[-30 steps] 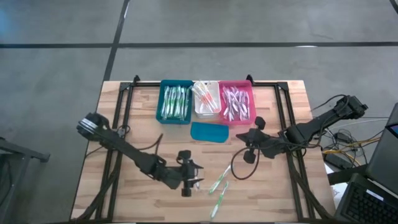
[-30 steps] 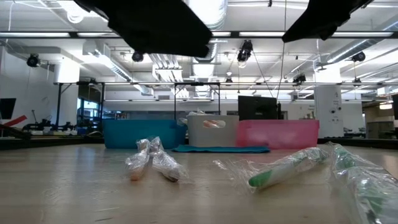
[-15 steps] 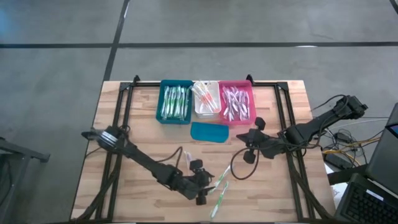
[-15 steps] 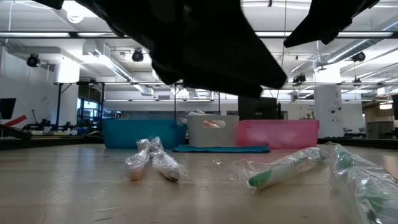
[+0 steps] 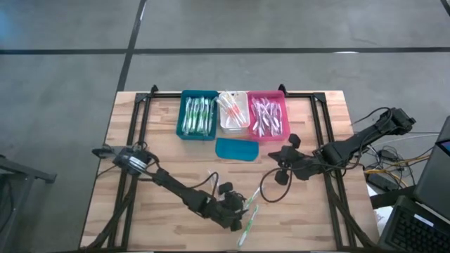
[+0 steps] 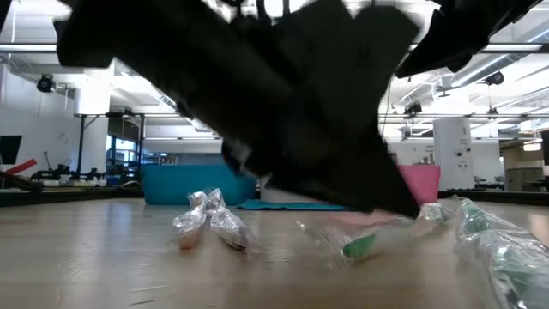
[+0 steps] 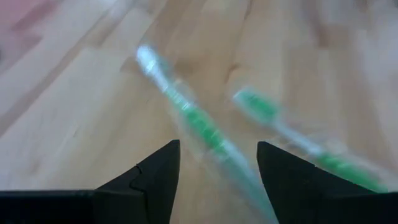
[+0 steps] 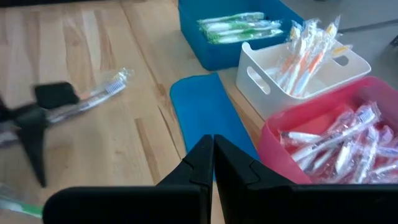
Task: Pick & Place Toothbrushes
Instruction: Put the left green toothbrush into the blue bin
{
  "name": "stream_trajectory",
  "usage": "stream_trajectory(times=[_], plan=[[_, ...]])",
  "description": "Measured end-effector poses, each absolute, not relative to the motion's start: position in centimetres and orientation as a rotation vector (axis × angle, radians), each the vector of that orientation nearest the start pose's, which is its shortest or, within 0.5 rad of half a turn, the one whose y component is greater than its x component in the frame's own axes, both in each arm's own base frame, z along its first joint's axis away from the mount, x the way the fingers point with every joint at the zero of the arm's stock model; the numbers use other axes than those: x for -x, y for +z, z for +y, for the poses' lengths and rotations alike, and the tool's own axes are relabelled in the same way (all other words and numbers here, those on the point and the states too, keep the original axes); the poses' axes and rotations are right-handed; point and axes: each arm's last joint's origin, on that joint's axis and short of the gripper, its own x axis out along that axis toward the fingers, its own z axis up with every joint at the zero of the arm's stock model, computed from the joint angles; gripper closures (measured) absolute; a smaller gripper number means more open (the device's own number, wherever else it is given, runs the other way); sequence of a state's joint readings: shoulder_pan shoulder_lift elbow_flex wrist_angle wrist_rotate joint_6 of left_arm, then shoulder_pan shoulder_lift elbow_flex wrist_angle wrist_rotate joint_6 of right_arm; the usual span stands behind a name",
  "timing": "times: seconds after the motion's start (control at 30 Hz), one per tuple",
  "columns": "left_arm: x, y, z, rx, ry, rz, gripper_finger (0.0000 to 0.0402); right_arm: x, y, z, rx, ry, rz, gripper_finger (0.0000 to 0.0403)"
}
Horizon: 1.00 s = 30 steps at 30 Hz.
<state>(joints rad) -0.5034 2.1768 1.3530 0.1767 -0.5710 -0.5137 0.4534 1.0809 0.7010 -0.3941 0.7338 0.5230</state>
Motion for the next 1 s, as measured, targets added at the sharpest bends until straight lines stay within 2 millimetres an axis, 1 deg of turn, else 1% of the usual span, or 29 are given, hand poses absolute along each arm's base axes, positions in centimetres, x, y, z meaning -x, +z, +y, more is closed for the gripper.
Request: stream_trajectory(times=[0.13,0.33,0.43,0.57,0.77,1.0], plan=[[-40.5,11.2,-19.8,0.202,0.251,0.564,0.0184,-19.8,24.1,7.5,-0.077,-0.414,0.528,0.0394],[-40.5,10.8,-19.3,0.212,0.275,0.582,0.0184,-19.8,24.1,7.5,-0.077,-0.412,0.524,0.0394],[-40.5,10.8,-19.2,0.21,0.278,0.583,0.0192,-19.9,24.1,7.5,-0.077,-0.412,0.524,0.0394],[-40.5,10.8,-19.2,0.208,0.283,0.585,0.0224,-19.8,24.1,7.5,-0.077,-0.412,0.525,0.0394],[-40.9,11.1,-19.1,0.213,0.286,0.579,0.0286,-19.9,24.1,7.5,-0.077,-0.412,0.524,0.0394],[-41.3,11.2,-18.5,0.209,0.296,0.571,0.0354,-19.8,24.0,7.5,-0.076,-0.413,0.525,0.0394]])
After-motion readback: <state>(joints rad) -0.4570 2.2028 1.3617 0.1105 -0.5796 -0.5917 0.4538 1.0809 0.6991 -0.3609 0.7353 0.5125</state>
